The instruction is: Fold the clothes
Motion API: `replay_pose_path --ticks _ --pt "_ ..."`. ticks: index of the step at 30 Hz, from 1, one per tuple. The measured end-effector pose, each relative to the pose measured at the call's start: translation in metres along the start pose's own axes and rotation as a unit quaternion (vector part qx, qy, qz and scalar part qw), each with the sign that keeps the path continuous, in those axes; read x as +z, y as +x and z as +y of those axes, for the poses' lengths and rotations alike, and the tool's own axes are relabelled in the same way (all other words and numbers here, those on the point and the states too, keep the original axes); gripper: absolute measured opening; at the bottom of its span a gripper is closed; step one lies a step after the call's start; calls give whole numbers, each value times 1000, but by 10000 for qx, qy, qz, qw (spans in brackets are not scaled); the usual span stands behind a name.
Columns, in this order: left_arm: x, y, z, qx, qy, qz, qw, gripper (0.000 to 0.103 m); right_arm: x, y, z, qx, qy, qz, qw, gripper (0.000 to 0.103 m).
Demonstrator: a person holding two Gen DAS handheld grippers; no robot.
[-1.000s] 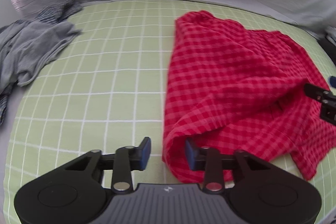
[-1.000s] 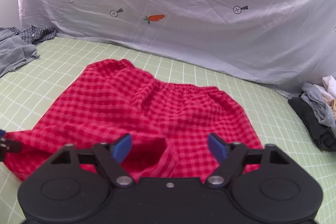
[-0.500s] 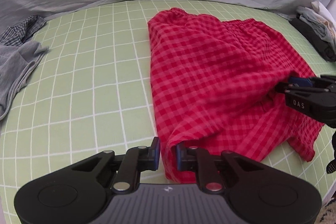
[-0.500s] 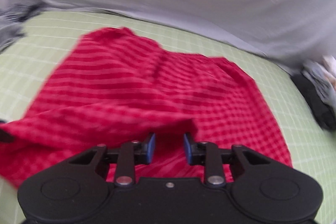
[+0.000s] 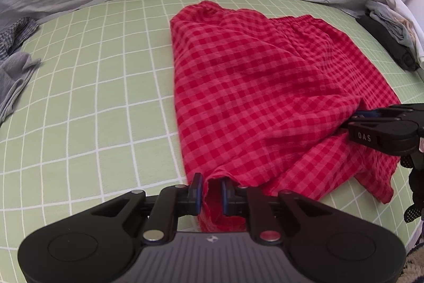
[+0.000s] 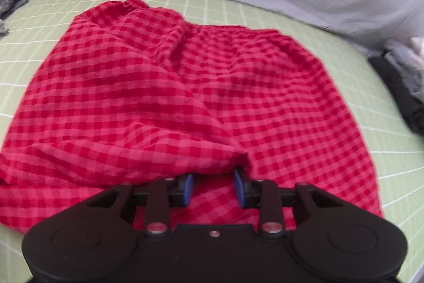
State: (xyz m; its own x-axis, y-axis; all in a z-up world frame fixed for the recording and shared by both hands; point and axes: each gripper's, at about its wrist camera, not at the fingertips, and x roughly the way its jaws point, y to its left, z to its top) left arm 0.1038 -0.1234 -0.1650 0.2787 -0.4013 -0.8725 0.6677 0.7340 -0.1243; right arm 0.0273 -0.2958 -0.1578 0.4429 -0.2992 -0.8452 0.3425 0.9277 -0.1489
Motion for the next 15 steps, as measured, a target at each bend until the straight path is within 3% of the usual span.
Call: replay_pose_path --ticks 1,2,4,15 --pt "0 0 -1 -19 26 3 10000 16 0 2 -1 45 19 38 10000 5" --pt "-1 -1 -2 -5 31 -10 10000 15 -1 -1 -2 85 38 9 10000 5" --pt "-3 -5 -4 32 19 -58 10000 3 -5 -10 -3 159 77 -123 9998 2" --pt "-30 -51 -2 343 -774 -590 9947 1 -32 -64 -9 586 211 -835 9946 1"
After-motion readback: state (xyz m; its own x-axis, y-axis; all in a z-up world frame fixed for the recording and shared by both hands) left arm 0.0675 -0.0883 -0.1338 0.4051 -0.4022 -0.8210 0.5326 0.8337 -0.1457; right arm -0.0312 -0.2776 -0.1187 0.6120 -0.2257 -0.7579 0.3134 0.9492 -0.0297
